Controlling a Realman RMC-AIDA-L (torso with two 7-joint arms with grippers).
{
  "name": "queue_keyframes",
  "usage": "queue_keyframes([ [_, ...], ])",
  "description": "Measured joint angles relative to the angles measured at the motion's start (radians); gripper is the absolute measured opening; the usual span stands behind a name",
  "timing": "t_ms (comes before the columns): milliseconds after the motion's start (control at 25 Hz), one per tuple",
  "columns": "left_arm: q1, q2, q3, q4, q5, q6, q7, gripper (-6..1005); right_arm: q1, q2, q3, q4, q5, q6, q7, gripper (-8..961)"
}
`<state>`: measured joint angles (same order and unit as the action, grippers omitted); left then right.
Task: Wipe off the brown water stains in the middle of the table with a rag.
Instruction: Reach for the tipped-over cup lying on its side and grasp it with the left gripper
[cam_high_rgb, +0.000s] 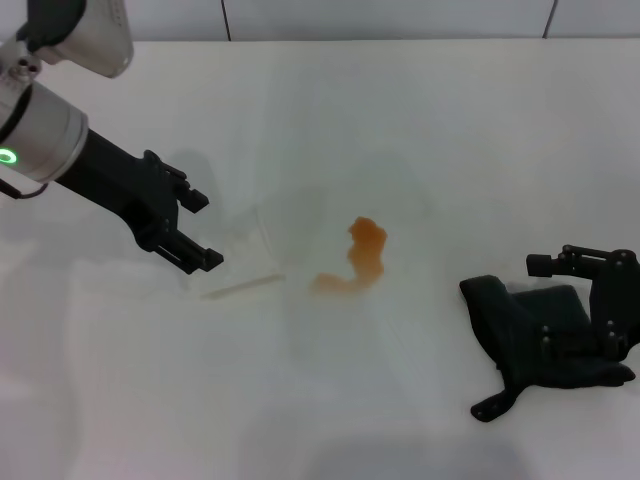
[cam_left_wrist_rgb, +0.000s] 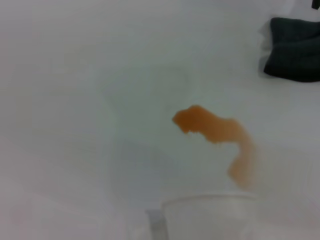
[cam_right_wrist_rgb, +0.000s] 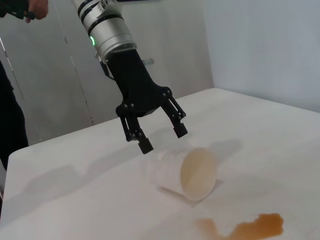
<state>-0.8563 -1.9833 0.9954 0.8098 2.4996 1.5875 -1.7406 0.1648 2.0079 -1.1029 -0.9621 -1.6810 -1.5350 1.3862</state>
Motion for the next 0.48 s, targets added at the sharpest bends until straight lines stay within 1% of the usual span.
queue_keyframes([
  [320, 0.000, -0.027, 0.002, 0.000, 0.043, -0.023, 0.001, 871, 0.002, 0.000, 0.000, 0.004, 0.000, -0.001, -0.007, 819],
  [480, 0.002, -0.029, 0.002, 0.000, 0.049, -0.032, 0.001, 870, 0.003, 0.000, 0.000, 0.004, 0.000, -0.001, -0.007, 818],
])
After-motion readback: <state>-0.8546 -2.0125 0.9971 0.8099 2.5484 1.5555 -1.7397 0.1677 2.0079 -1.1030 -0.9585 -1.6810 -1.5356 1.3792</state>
